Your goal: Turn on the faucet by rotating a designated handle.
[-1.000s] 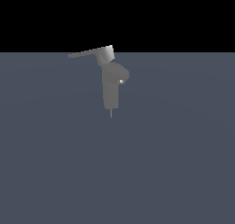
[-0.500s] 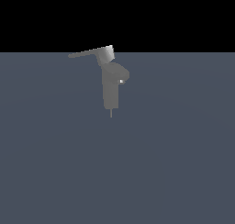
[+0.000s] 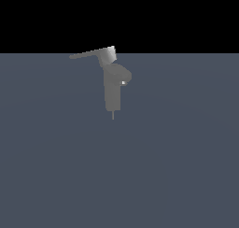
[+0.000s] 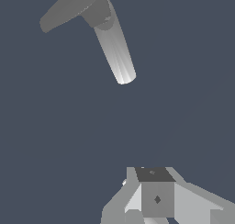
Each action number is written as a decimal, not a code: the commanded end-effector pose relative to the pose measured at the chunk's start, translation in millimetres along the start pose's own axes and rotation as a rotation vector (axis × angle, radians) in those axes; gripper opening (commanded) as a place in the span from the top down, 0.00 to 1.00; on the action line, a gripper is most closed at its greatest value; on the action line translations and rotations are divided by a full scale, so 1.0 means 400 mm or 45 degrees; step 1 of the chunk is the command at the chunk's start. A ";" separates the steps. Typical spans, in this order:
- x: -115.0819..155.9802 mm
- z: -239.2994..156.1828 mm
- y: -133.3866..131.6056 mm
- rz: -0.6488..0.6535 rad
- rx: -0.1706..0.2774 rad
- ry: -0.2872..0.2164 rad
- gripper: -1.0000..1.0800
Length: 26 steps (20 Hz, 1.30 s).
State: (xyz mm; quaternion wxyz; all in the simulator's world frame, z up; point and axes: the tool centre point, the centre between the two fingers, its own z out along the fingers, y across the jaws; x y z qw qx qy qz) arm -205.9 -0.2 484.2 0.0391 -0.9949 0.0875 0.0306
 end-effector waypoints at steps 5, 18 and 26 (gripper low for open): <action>0.098 0.001 -0.039 0.173 0.018 -0.032 1.00; 0.315 0.057 -0.138 0.562 0.007 -0.095 1.00; 0.441 0.127 -0.209 0.802 -0.030 -0.117 1.00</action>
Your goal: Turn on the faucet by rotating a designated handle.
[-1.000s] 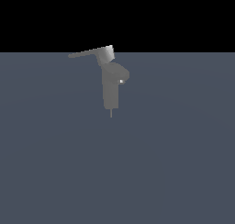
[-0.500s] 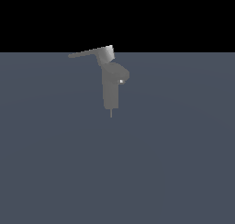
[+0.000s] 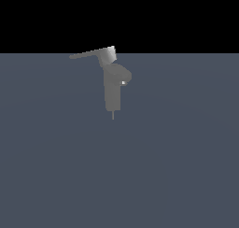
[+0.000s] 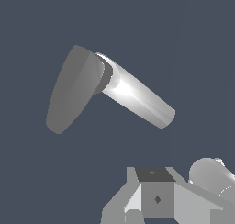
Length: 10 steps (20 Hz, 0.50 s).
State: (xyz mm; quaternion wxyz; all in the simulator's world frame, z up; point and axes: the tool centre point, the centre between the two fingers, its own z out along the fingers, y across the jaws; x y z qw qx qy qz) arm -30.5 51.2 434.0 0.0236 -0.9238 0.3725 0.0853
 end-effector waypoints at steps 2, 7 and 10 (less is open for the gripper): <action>0.028 0.032 -0.059 0.107 -0.016 -0.001 1.00; 0.063 0.088 -0.142 0.255 -0.043 0.006 1.00; 0.081 0.125 -0.191 0.343 -0.060 0.015 1.00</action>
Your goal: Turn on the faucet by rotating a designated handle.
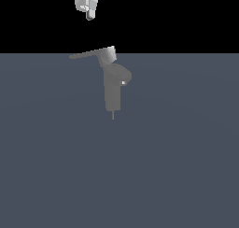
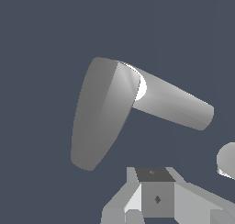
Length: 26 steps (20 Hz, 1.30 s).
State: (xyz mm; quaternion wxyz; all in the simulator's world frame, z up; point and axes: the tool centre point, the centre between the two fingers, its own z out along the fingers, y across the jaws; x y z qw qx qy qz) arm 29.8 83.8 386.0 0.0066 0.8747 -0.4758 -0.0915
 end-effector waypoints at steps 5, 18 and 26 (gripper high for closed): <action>0.007 0.086 -0.114 0.189 -0.034 0.028 1.00; -0.006 0.249 -0.275 0.464 -0.078 0.103 1.00; -0.012 0.286 -0.304 0.517 -0.085 0.123 1.00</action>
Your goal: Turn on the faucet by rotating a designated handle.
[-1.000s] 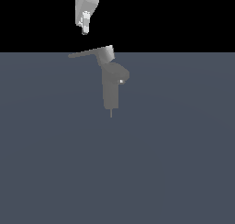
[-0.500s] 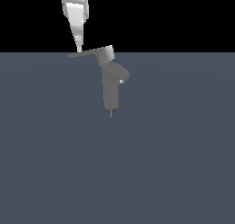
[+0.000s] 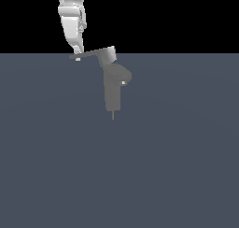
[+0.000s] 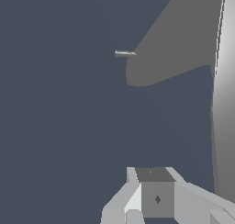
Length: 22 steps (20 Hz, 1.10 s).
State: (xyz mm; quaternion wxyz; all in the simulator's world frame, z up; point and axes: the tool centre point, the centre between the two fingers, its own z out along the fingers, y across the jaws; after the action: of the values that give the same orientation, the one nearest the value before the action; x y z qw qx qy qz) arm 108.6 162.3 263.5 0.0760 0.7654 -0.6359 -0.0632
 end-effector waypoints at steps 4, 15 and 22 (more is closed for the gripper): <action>-0.002 0.003 -0.004 0.008 0.001 0.002 1.00; -0.004 0.003 0.046 0.007 0.000 0.002 1.00; -0.005 0.003 0.083 0.007 0.000 0.002 1.00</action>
State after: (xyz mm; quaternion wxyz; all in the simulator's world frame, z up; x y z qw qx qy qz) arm 80.6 160.6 267.6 0.0746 0.7647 -0.6371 -0.0612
